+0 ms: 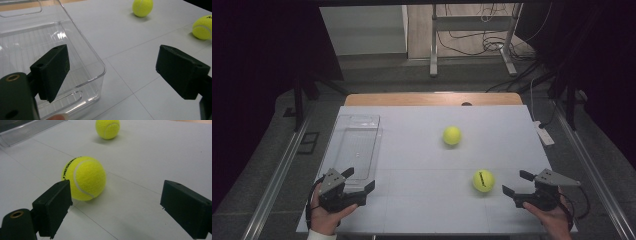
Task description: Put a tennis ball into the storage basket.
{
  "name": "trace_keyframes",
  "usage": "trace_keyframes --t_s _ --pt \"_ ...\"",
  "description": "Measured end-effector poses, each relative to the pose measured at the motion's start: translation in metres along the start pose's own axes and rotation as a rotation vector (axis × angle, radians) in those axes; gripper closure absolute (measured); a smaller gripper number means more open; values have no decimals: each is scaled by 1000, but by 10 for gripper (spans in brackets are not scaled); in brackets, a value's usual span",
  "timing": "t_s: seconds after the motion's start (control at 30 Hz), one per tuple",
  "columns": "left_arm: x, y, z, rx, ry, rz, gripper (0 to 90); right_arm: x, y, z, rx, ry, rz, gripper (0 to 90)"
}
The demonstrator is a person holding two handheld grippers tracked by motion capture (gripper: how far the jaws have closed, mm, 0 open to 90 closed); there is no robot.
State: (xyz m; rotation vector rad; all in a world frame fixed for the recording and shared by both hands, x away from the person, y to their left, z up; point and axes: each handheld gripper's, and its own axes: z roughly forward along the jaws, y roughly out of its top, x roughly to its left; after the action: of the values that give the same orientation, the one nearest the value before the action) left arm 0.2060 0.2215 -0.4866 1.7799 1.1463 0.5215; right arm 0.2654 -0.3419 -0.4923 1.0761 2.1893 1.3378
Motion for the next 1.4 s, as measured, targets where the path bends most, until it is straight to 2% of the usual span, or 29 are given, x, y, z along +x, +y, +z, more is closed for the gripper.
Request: trace_keyframes --t_s 0.3,0.57,0.67,1.1,1.4 --pt "-1 -2 1 6 -4 -3 130 -4 0 4 0 11 6 106" --pt "-2 -4 4 13 -5 -2 130 -5 -2 -3 -15 -7 23 108" --pt "-2 -2 3 1 -9 -5 131 -3 -4 -5 -11 -7 21 109" --pt "-3 -2 6 12 -15 8 130 1 -2 -3 -9 -1 10 111" --pt "-5 5 7 18 17 8 123 0 -1 0 -10 13 0 113"
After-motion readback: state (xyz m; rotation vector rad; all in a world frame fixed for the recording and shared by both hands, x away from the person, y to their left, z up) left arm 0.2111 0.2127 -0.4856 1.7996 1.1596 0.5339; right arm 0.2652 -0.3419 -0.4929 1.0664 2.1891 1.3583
